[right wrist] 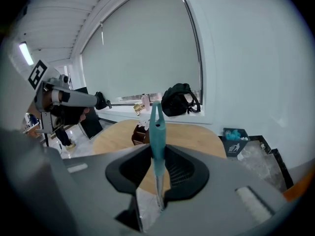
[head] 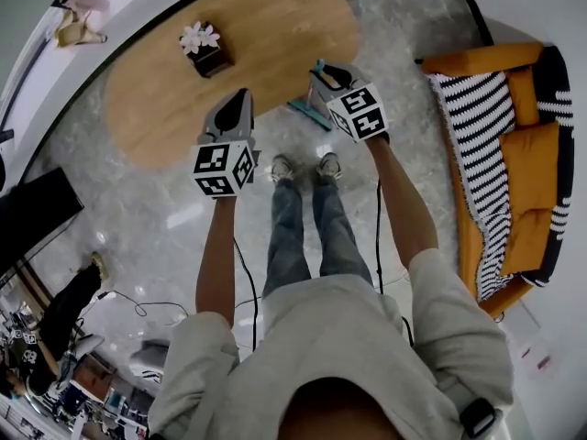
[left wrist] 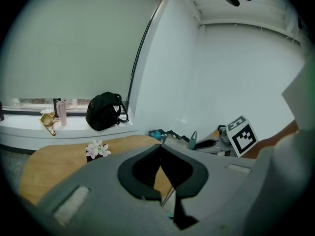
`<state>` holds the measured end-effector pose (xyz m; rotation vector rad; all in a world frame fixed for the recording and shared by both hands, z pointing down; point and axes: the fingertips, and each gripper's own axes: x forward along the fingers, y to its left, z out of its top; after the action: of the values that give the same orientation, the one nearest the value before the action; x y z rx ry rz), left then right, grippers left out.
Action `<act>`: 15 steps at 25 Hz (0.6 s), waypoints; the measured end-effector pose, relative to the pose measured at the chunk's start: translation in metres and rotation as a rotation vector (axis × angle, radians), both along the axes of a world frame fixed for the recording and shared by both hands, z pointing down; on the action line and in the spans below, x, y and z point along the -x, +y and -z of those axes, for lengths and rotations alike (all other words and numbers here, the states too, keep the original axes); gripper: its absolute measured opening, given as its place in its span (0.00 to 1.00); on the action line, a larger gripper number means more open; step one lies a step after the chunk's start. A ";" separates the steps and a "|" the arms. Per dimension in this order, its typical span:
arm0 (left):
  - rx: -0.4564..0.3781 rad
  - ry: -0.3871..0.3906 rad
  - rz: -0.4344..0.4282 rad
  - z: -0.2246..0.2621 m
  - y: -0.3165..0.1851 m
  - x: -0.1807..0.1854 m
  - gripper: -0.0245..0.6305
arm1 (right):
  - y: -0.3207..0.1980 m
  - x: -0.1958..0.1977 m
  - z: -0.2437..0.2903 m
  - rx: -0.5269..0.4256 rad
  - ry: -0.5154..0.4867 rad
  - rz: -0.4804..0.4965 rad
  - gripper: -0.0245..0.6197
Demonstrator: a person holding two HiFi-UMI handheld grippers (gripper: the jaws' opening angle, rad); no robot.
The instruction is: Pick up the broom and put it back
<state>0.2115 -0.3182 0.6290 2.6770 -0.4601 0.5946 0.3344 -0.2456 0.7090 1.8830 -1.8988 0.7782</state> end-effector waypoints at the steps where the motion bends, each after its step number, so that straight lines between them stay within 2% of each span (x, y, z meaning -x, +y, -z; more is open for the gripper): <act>1: 0.002 -0.001 0.002 -0.001 -0.001 0.000 0.04 | -0.002 0.001 -0.001 0.002 -0.001 0.010 0.18; 6: 0.005 -0.001 0.012 -0.004 -0.001 0.001 0.04 | -0.012 0.008 -0.011 0.013 0.001 0.047 0.18; 15: 0.005 -0.006 0.023 -0.007 -0.005 0.005 0.04 | -0.023 0.002 -0.019 0.006 -0.008 0.058 0.18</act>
<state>0.2066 -0.3230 0.6365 2.6625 -0.4900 0.5969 0.3325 -0.2682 0.7276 1.8159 -1.9448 0.7739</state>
